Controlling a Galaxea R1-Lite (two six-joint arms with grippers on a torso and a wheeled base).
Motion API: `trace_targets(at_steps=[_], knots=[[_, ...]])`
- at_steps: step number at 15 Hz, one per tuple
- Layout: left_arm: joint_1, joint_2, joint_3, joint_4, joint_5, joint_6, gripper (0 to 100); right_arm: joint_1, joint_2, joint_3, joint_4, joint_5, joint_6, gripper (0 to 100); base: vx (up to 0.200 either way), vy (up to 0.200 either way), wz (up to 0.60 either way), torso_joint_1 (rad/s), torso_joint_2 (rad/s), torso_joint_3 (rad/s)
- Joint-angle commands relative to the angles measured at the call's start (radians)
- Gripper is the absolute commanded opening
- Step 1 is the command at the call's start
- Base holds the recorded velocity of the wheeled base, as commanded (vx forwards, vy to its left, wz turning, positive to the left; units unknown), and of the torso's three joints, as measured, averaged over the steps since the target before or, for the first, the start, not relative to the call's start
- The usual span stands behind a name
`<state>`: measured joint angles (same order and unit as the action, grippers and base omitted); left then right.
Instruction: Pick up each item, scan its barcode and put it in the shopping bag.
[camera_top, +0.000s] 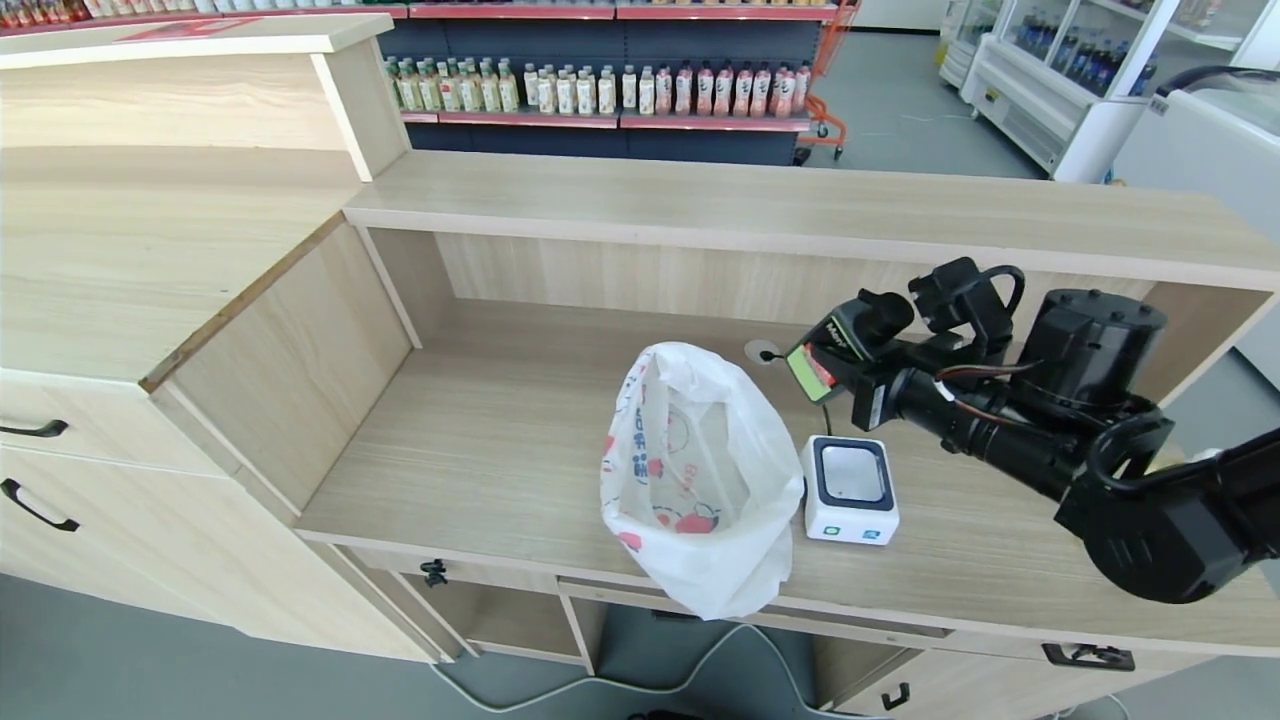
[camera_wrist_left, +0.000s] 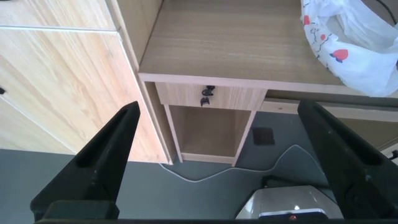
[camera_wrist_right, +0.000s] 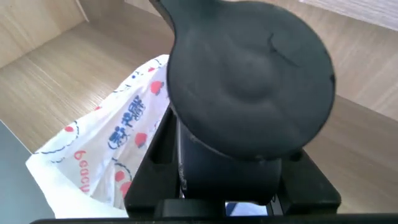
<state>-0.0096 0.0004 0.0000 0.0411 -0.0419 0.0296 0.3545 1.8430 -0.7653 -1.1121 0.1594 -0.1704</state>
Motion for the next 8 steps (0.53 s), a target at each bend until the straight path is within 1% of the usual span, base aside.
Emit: trace_targets(at_steps=[1,4,5,7,8], knots=[[0.0,0.0,0.0,0.0,0.0,0.001,100,0.024,0.098,-0.066,0.0,0.003,0.005,0,0.0,0.0,0.0,0.0,0.0,0.0],[0.0,0.0,0.0,0.0,0.0,0.001,100,0.057,0.2,-0.161,0.006,0.003,0.017,0,0.0,0.0,0.0,0.0,0.0,0.0],[0.0,0.0,0.0,0.0,0.0,0.001,100,0.077,0.231,-0.186,0.009,0.0,0.049,0,0.0,0.0,0.0,0.0,0.0,0.0],[0.0,0.0,0.0,-0.001,0.0,0.001,100,0.092,0.249,-0.186,0.023,-0.001,0.103,0,0.0,0.0,0.0,0.0,0.0,0.0],[0.0,0.0,0.0,0.0,0.0,0.001,100,0.104,0.249,-0.181,0.043,-0.004,0.157,0,0.0,0.0,0.0,0.0,0.0,0.0]])
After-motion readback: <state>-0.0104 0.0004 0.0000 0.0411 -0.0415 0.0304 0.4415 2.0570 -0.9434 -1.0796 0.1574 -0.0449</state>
